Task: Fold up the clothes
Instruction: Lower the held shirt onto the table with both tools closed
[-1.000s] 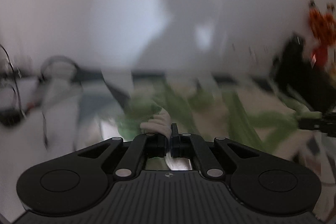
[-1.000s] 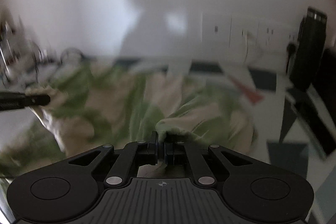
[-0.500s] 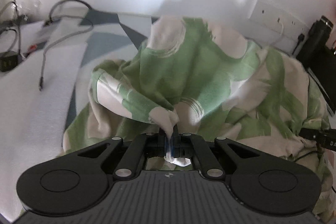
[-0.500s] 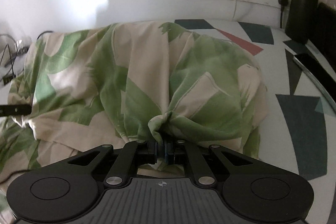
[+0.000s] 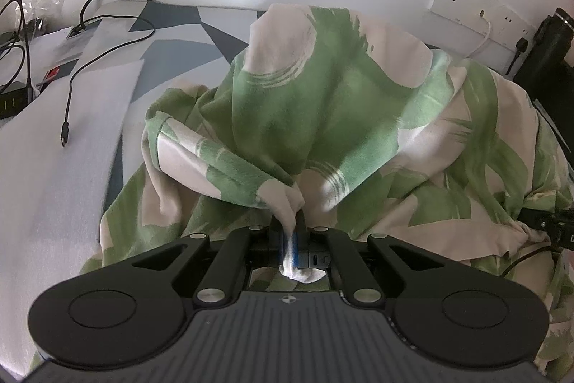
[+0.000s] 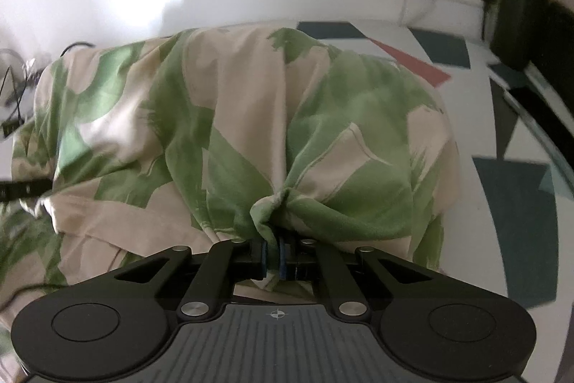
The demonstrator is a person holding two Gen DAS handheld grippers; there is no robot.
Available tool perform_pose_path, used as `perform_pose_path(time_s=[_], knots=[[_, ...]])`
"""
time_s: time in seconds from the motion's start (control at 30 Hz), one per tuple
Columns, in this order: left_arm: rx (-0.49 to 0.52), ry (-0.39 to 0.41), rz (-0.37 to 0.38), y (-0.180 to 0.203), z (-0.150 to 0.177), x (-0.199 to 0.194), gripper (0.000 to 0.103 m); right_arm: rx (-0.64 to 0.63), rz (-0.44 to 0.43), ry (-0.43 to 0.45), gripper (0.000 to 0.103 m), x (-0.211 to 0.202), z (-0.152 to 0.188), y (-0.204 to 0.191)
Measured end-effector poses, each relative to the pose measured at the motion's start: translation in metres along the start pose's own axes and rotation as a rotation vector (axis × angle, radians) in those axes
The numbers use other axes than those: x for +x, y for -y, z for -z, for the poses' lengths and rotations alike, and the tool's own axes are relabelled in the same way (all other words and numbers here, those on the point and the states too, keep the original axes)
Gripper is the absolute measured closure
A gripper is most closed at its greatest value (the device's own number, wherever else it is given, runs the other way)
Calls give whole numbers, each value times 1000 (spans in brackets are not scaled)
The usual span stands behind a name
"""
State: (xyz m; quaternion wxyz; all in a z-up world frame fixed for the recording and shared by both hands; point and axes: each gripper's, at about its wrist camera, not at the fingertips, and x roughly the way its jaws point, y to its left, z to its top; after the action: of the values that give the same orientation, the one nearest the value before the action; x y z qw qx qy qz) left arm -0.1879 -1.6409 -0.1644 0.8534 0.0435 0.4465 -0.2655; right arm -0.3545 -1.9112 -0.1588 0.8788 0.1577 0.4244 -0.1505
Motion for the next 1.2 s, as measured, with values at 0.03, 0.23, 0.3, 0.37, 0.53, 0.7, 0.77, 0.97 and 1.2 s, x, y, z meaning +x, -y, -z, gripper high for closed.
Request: perform_pose_path(time_s=[0.03, 0.23, 0.3, 0.37, 0.53, 0.7, 0.77, 0.97, 1.2], knots=[[-9, -1, 0, 1, 1, 0, 98, 3, -2, -4, 99, 0, 0, 1], [-85, -10, 16, 7, 9, -5, 98, -13, -10, -17, 100, -8, 6, 11], [-89, -17, 4, 14, 10, -6, 98, -14, -15, -23, 100, -11, 9, 16], [-99, -30, -3, 21, 11, -7, 98, -21, -17, -30, 100, -16, 12, 22], [-92, -60, 22, 35, 23, -14, 98, -19, -19, -50, 100, -27, 24, 38], [-146, -94, 81, 35, 38, -23, 98, 1, -5, -95, 100, -32, 25, 44], [-163, -95, 97, 33, 43, -25, 98, 2, 1, -111, 100, -30, 22, 43], [-191, -98, 138, 22, 47, -30, 98, 42, 2, -150, 98, -34, 13, 41], [-191, 30, 247, 4, 41, -70, 99, 69, -36, 30, 98, -98, -16, 36]])
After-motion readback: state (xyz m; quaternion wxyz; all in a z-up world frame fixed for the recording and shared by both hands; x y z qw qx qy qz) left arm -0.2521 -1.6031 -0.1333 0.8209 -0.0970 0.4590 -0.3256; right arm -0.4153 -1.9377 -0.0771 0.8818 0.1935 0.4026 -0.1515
